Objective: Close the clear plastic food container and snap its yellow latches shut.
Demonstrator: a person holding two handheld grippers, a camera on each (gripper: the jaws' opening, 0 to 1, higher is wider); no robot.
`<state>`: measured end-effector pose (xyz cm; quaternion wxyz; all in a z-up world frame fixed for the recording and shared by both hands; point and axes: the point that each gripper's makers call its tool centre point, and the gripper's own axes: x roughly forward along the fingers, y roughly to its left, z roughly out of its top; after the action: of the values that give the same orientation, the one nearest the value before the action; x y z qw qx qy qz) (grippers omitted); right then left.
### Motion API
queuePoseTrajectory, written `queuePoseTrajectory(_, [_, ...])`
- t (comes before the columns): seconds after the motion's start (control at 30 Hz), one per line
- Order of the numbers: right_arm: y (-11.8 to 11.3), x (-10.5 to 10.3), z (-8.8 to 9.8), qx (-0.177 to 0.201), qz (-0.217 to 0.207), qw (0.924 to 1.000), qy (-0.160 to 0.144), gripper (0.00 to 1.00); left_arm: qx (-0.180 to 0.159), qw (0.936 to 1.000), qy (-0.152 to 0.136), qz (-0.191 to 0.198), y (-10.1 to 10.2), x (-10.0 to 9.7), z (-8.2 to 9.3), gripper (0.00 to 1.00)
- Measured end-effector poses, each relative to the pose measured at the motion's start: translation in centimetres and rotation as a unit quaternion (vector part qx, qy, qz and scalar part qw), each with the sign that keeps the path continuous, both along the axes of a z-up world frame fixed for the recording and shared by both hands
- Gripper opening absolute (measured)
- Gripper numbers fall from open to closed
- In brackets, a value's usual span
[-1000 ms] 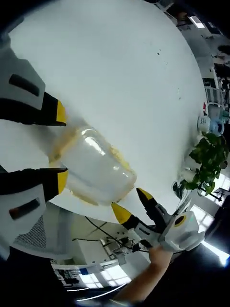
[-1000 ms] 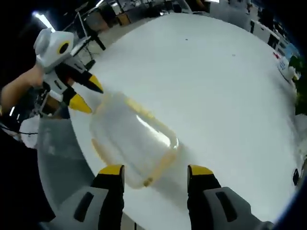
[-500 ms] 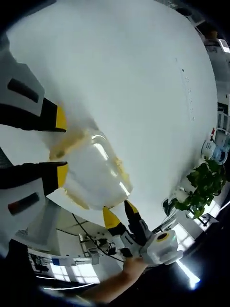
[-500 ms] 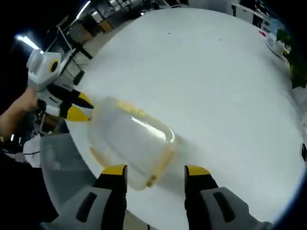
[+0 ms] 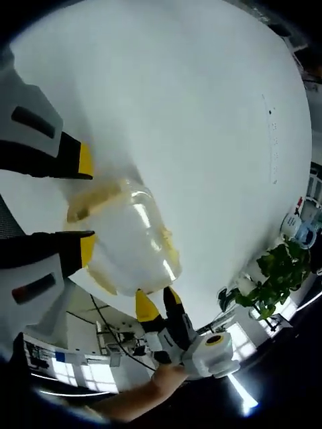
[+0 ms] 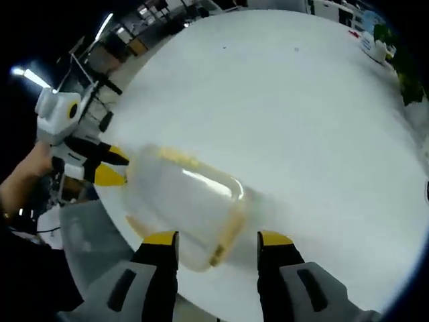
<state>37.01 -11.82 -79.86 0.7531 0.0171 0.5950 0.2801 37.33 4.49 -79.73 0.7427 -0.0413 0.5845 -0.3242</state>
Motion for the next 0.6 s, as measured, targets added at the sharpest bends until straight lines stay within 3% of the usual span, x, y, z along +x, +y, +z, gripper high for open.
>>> queuePoseTrajectory(0.07, [0.08,-0.11,-0.1,0.002,0.0,1.0,0.002,0.44,-0.016,0.9997,0.011,0.014,-0.45,-0.2,0.2,0.3])
queuePoseTrajectory(0.23, [0.22,-0.49,-0.39,0.0,0.01,0.9999,0.002,0.41,-0.012,0.9996,0.016,0.022,-0.19,-0.14,-0.27,0.29])
queuePoseTrajectory(0.43, [0.18,-0.07,-0.39,0.008,-0.003,0.9999,0.005,0.41,-0.025,0.9982,0.037,0.041,-0.61,-0.42,-0.14,0.25])
queuePoseTrajectory(0.53, [0.89,-0.24,-0.34,0.028,-0.017,0.9992,0.024,0.36,-0.032,0.9968,0.048,0.055,-0.59,-0.46,-0.33,0.26])
queuePoseTrajectory(0.6, [0.73,-0.16,-0.43,0.02,-0.013,0.9995,0.02,0.36,-0.036,0.9961,0.054,0.06,-0.53,-0.44,-0.44,0.26])
